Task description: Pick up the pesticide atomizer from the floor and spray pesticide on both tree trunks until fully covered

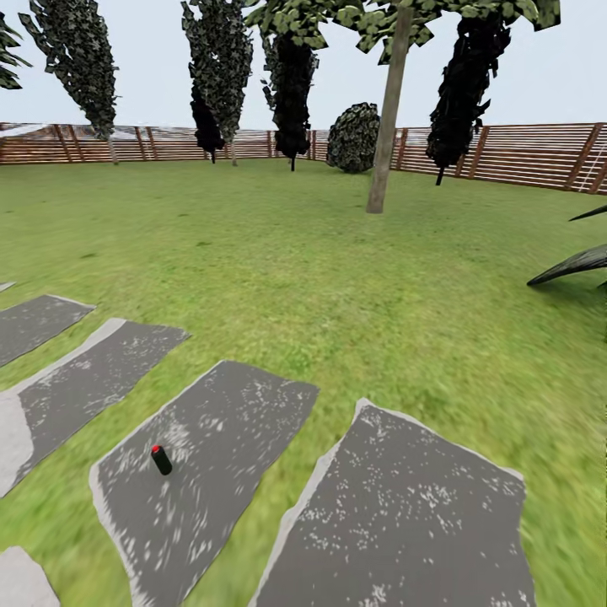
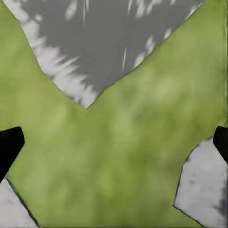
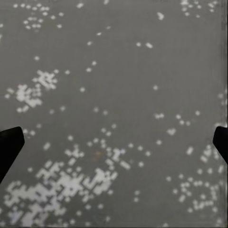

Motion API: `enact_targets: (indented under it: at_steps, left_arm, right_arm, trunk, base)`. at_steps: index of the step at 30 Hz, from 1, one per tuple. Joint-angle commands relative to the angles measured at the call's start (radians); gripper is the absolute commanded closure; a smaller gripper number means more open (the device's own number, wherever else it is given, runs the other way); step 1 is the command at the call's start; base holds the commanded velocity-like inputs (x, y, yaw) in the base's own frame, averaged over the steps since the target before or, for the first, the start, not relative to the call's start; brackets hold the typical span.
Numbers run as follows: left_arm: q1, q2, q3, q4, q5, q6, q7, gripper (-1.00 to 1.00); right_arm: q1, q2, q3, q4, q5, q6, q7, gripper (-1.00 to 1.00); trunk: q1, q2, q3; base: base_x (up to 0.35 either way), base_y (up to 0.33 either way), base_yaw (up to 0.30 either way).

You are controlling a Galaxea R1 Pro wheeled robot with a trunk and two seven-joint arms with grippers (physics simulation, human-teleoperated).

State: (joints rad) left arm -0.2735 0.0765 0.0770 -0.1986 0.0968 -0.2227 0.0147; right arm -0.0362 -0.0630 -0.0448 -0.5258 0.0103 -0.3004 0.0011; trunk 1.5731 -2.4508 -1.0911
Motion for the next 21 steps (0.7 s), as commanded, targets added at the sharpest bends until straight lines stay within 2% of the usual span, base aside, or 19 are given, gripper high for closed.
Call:
enact_targets:
  at_steps: [1,8,21]
  left_arm:
    - [0.000,0.002,0.000,0.001,0.010,-0.003,-0.001,-1.00]
    - [-0.001,0.013,0.000,0.001,0.013,-0.004,-0.001,-1.00]
    - [0.000,0.014,0.000,0.001,0.012,-0.004,-0.001,-1.00]
  right_arm:
    - [-0.001,0.000,-0.001,0.001,0.002,-0.003,0.000,-1.00]
    - [-0.001,0.001,-0.001,0.001,0.001,-0.003,0.000,-1.00]
    - [-0.001,0.001,-0.001,0.001,0.000,-0.003,-0.001,-1.00]
  trunk:
    - [0.000,0.000,-0.001]
    - [0.000,0.000,-0.001]
    - [0.000,0.000,-0.001]
  base:
    - [0.199,-0.207,0.000]
    - [0.230,-0.192,0.047]
    - [0.233,-0.183,0.259]
